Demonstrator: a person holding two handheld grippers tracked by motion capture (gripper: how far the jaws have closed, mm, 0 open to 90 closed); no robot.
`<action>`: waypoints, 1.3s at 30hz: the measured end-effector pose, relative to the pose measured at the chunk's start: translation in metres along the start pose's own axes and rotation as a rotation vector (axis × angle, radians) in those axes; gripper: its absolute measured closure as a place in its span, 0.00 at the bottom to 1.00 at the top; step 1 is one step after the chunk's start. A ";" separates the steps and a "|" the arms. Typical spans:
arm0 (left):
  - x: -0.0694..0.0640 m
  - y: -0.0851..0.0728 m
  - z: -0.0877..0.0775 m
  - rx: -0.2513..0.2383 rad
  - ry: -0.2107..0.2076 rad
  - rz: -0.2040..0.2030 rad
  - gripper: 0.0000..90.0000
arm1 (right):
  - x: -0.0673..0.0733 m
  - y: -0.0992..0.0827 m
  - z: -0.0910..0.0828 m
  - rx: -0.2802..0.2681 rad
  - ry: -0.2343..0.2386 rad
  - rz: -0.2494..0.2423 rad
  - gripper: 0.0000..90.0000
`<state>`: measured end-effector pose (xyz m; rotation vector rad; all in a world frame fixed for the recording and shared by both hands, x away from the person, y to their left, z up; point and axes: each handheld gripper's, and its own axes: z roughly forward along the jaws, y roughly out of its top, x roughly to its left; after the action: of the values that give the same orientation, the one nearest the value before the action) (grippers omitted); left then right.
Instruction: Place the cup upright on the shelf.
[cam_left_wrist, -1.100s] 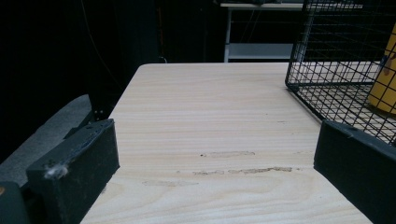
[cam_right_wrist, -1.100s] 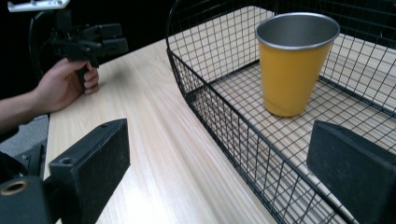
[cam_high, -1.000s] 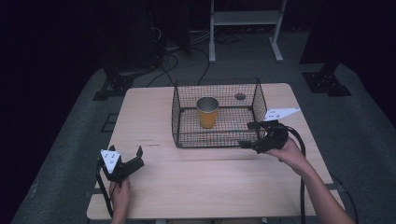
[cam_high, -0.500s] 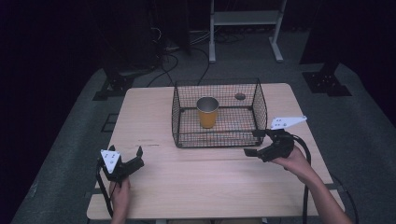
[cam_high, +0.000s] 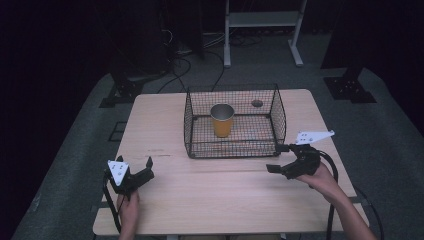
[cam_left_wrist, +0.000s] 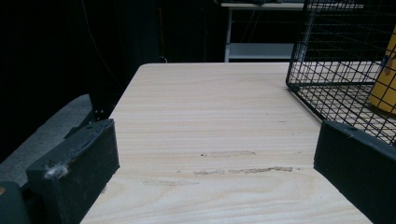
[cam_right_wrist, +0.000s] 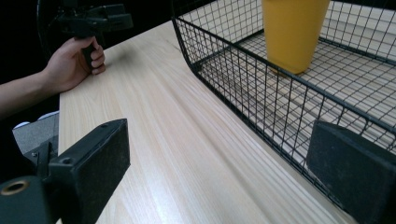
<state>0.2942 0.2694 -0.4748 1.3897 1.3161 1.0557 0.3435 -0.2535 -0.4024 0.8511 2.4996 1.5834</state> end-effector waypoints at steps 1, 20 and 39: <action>0.000 0.000 0.000 0.000 0.000 0.000 0.00 | 0.000 -0.001 0.000 0.002 -0.002 0.003 0.06; 0.000 0.000 0.000 0.000 0.001 0.001 0.00 | -0.003 -0.027 -0.012 -0.015 -0.022 0.043 0.06; 0.000 0.000 0.000 0.000 0.004 0.000 0.00 | -0.002 -0.044 -0.021 -0.027 -0.041 0.060 0.06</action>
<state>0.2942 0.2693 -0.4748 1.3878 1.3190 1.0587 0.3192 -0.2858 -0.4305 0.9530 2.4412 1.5971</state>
